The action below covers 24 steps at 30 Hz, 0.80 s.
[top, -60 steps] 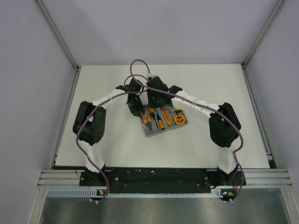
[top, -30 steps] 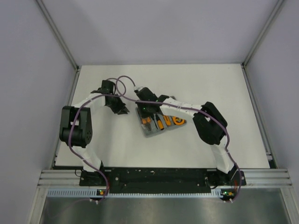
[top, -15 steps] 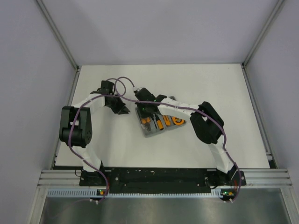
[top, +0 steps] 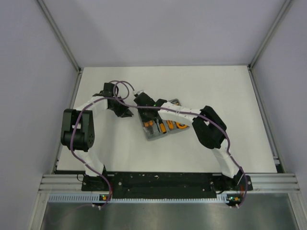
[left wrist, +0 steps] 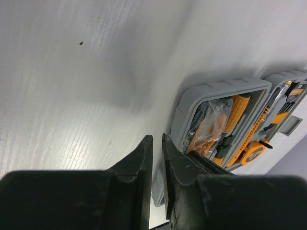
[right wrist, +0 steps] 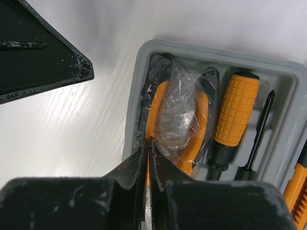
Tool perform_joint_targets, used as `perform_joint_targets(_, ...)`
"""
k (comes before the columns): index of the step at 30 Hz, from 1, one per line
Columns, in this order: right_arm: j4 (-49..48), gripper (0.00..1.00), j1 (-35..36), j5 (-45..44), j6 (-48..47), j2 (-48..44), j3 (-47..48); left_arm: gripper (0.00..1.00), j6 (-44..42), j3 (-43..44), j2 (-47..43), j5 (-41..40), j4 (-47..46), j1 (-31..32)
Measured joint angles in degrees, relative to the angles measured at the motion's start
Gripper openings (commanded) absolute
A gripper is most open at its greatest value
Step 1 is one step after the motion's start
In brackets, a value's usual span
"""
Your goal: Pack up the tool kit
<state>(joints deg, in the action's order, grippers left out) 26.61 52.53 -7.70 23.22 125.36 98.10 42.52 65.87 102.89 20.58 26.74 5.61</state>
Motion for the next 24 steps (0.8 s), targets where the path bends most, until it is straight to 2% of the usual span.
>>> perform_joint_targets(6,1.14,0.0,1.38,-4.24,0.33,0.68,0.96,0.18,0.07,-0.04,0.0,-0.74,0.33,-0.13)
perform_joint_targets(18,2.75,0.01,1.4,-4.22,2.23,0.94,2.23,0.19,0.44,-0.57,0.0,-1.99,0.92,-0.39)
perform_joint_targets(20,3.56,0.09,1.4,-4.24,2.43,0.94,2.75,0.2,0.42,-0.57,0.0,-1.97,0.96,-0.39)
perform_joint_targets(24,8.33,0.17,1.05,-3.04,2.12,0.94,4.59,0.25,0.09,-0.46,0.0,-1.95,1.62,-0.39)
